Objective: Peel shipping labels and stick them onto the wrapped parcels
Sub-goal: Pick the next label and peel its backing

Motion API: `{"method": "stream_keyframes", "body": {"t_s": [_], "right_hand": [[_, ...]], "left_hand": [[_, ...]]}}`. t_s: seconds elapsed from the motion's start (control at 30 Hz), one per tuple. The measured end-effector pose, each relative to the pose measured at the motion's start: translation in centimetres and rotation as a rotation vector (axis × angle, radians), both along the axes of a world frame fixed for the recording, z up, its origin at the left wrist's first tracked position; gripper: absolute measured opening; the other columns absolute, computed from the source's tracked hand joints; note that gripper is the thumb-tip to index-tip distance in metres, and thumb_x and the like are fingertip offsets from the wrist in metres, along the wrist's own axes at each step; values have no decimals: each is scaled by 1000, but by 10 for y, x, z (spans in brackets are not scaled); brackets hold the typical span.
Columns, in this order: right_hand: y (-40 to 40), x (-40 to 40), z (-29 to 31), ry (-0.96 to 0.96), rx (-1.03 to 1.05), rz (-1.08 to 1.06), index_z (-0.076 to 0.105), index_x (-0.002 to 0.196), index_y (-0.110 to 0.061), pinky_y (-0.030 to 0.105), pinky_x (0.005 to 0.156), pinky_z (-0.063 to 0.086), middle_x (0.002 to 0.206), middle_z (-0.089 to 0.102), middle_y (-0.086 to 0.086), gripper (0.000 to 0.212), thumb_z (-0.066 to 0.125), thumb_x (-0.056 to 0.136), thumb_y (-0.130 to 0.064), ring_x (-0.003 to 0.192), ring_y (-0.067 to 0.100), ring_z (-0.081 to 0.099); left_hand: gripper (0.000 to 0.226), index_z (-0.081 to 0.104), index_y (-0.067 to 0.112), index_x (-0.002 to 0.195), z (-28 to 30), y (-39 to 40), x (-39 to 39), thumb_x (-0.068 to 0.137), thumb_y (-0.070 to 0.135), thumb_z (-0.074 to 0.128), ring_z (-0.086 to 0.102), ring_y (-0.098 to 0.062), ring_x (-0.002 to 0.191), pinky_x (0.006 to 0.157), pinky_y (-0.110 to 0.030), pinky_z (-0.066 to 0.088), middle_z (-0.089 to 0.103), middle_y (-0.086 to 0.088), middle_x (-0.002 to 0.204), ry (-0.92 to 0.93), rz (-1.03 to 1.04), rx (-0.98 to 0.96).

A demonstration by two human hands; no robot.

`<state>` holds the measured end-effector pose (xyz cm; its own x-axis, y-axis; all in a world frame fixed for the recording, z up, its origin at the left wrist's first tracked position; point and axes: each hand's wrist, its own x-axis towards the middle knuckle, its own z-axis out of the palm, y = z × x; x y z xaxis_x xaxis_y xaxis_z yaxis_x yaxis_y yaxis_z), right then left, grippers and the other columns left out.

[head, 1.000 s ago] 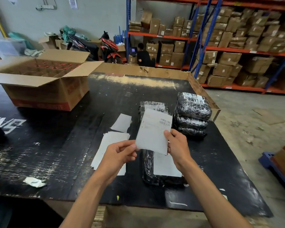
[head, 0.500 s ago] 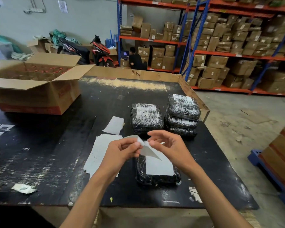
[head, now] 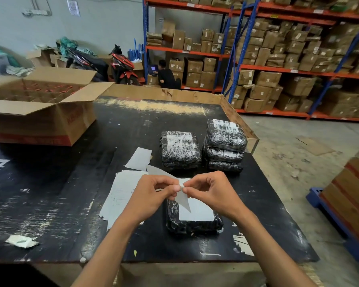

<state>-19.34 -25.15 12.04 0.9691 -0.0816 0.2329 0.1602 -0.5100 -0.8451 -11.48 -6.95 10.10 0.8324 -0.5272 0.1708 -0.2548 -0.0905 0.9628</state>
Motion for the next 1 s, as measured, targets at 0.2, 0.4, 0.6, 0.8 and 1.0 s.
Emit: {"method": "stream_keyframes", "body": {"t_s": [0.2,0.4,0.6,0.8,1.0], "right_hand": [[-2,5,-6,40,21,-25,81,84,-9,25,64,59,70,77,5,7,76,87,-13,63,10,71],[-5,17,-14,59,289,-223,74,78,-3,33,61,59,67,73,13,15,67,91,-6,59,19,66],[-28,32,-31,152,722,-437,71,85,1,30,59,59,71,68,15,22,56,99,-8,62,24,66],[-63,50,-49,175,736,-599,66,102,3,26,55,50,90,71,16,25,48,104,-14,77,24,64],[-96,76,-51,160,507,-689,61,92,-10,46,73,51,100,70,22,20,49,102,-22,85,30,64]], "left_hand": [[5,78,13,83,-4,-4,6,84,9,74,69,-15,66,69,-25,58,75,-4,79,-77,-30,44],[7,70,7,83,-8,-7,14,83,14,72,70,-18,69,75,-30,58,71,-6,75,-21,-46,40],[22,49,6,74,-16,-19,36,94,-2,48,69,-25,73,74,-36,60,60,-15,82,361,77,-201],[24,39,11,70,-27,-32,74,92,2,39,61,-24,80,69,-34,55,57,-11,82,517,300,-288],[12,40,12,76,-48,-40,145,88,15,41,45,-21,70,57,-32,38,45,-10,81,558,622,-226]]}}
